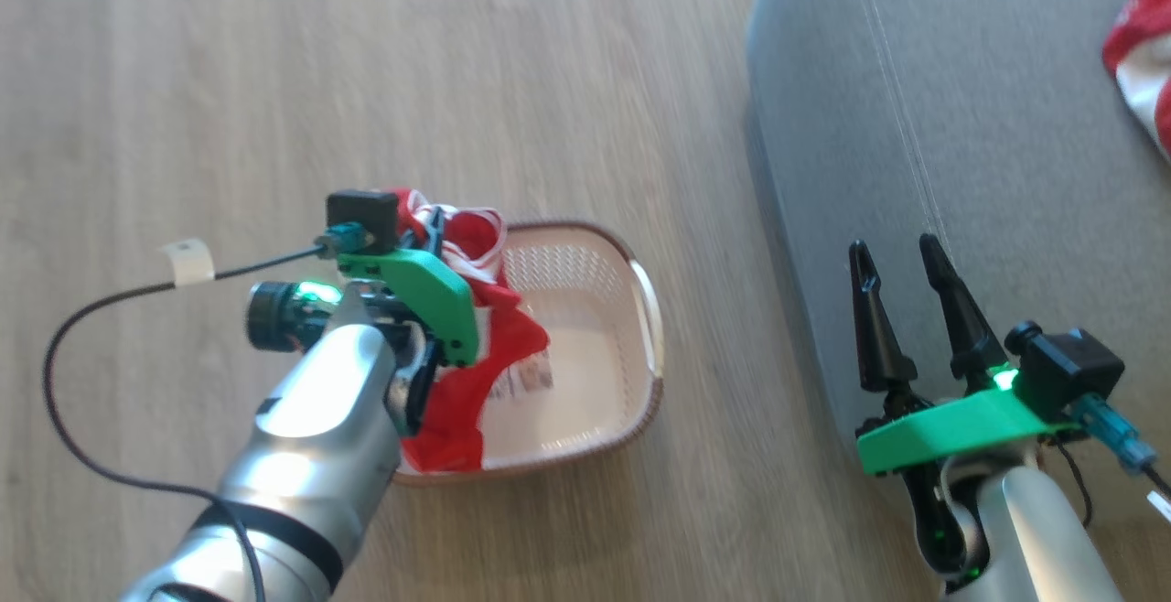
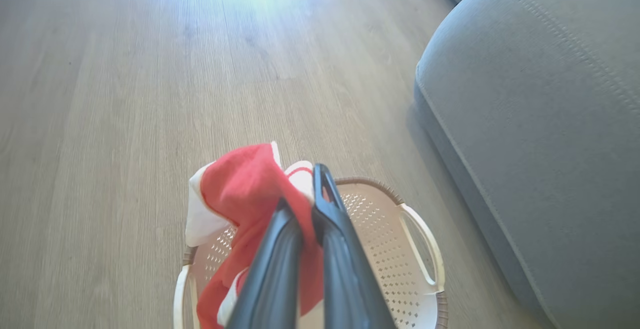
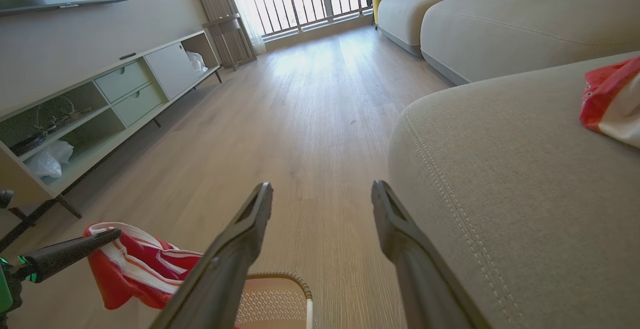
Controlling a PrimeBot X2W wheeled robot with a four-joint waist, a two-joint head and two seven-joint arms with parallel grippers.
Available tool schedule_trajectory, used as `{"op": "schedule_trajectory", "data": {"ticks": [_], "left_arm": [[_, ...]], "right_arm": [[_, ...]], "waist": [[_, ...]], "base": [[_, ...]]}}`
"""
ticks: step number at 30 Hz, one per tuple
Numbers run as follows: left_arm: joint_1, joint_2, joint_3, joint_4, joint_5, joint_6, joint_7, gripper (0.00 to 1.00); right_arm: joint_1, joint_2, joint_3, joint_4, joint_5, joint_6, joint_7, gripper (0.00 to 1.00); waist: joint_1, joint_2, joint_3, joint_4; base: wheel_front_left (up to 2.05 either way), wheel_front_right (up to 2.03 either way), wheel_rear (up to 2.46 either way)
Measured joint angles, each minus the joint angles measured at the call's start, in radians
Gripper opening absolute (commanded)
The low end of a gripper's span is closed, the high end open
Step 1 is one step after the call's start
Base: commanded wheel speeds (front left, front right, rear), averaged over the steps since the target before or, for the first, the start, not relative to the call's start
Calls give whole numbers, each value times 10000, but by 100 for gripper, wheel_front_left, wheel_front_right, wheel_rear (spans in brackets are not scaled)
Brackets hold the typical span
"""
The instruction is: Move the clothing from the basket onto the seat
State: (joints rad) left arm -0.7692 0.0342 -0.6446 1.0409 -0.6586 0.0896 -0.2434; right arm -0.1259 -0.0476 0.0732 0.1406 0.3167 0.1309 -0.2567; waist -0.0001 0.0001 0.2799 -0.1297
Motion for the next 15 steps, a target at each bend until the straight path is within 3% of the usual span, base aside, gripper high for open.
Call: {"op": "schedule_trajectory", "data": {"ticks": [6, 15], "left_arm": [[348, 4, -244, -1942, 190, 219, -44, 0], [1195, 15, 431, -4293, 1350, 355, -44, 0]], "right_arm": [[524, -36, -67, 138, 2, -2, 0, 100], [1004, -31, -50, 232, 13, -2, 0, 100]], "waist": [[0, 0, -1143, 588], [0, -1, -2182, 1138]], "base": [[0, 0, 0], [0, 0, 0]]}}
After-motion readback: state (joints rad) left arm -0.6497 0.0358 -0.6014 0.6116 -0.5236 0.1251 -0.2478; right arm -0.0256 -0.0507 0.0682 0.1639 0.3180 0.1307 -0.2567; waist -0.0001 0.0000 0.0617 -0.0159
